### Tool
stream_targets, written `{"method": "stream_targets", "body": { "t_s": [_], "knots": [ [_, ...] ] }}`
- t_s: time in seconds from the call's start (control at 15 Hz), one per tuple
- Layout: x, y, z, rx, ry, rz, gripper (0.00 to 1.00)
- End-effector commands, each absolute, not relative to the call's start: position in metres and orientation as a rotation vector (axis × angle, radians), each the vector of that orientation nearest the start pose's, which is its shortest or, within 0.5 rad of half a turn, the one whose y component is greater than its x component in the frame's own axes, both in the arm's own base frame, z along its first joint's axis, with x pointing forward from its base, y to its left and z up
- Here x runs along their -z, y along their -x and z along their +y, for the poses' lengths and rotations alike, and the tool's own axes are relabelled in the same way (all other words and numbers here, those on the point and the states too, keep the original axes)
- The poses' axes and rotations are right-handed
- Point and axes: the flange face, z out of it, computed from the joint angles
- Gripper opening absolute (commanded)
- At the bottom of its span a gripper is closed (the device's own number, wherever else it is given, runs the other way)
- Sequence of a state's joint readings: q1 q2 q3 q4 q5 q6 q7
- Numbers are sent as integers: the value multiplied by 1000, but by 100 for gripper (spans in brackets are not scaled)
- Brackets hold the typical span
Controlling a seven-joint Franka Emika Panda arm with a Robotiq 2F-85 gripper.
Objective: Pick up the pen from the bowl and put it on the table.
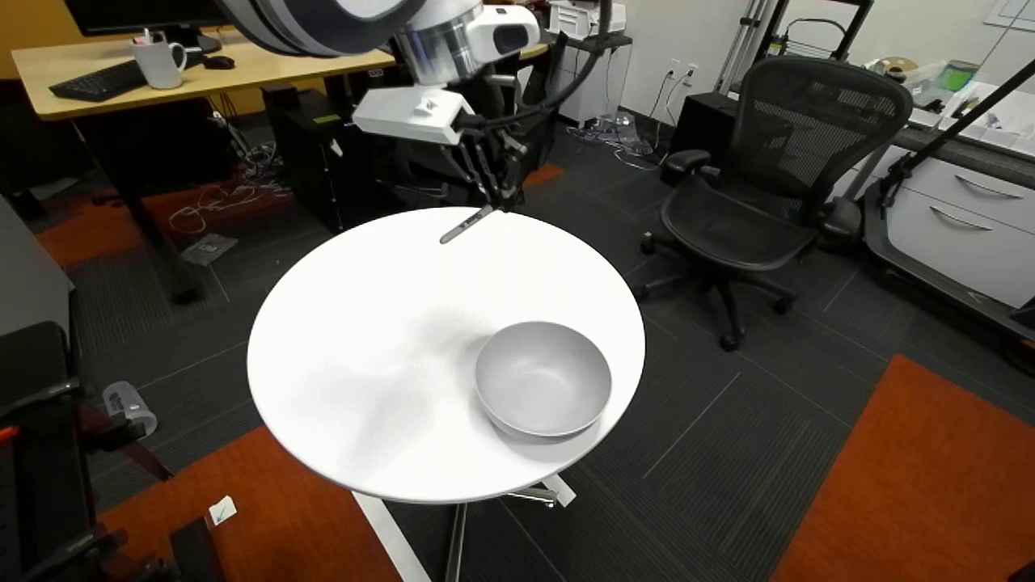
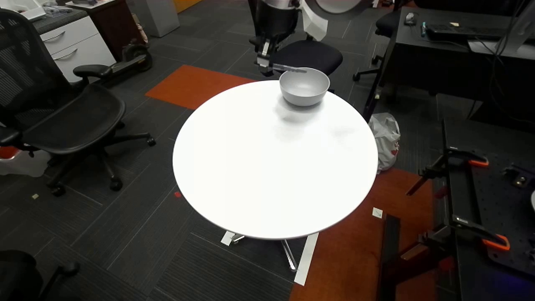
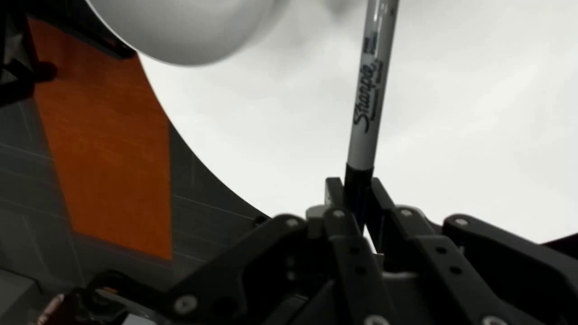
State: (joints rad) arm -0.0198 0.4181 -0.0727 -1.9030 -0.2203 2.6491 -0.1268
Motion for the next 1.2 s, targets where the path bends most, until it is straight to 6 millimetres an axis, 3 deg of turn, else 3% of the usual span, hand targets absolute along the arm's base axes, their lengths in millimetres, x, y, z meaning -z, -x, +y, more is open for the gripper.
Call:
{"method": "stream_targets", "body": {
  "t_s": [0.0,0.27,0.47,0.67,1.13],
  "knots": [
    [-299,-646,13,604,3200,-534,4],
    [-264,-633,77,560,3100,-672,4],
    [-236,-623,107,472,3052,-714,4],
    [-212,-615,112,413,3050,-662,4],
    [-160,-592,88,350,3121,-391,4]
  ]
}}
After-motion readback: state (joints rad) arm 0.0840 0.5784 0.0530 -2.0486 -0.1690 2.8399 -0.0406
